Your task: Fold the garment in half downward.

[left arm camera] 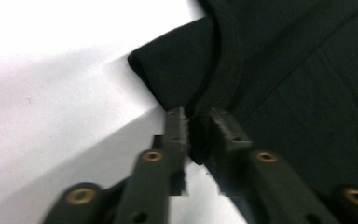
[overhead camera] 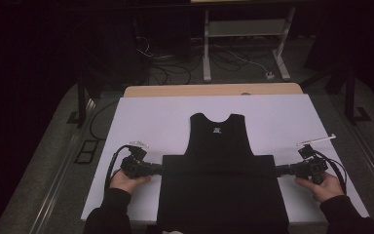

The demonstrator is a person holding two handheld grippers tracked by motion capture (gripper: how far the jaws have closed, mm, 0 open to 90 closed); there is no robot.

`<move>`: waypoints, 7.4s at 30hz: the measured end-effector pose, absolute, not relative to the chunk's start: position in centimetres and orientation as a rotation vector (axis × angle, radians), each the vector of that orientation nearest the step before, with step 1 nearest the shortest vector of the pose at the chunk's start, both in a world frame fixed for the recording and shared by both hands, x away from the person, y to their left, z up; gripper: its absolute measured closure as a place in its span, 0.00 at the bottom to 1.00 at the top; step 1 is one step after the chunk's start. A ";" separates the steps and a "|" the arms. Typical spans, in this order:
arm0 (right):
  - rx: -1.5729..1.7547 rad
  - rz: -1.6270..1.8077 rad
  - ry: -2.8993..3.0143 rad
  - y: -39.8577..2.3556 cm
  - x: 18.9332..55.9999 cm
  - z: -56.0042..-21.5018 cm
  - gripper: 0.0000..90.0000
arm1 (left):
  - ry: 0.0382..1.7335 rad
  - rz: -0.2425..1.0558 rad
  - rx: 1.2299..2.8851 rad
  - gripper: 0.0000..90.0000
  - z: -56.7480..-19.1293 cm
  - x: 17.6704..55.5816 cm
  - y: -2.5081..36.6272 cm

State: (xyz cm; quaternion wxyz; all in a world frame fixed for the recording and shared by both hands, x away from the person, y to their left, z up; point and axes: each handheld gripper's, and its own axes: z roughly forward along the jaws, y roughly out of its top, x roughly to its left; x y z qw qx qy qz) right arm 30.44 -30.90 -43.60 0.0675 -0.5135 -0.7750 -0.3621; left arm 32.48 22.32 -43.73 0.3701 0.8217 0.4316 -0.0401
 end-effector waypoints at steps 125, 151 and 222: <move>-1.458 -1.225 -2.596 -26.0 42.0 -38.9 0.00 | 0.957 -0.025 2.096 0.00 -39.0 43.5 16.2; -1.433 -1.200 -2.601 -23.5 43.3 -41.5 0.00 | 0.930 -0.025 2.139 0.00 -40.8 45.0 12.5; -1.534 -1.135 -2.538 -20.8 43.7 -44.8 0.91 | 1.070 -0.020 2.115 0.81 -44.6 45.6 10.1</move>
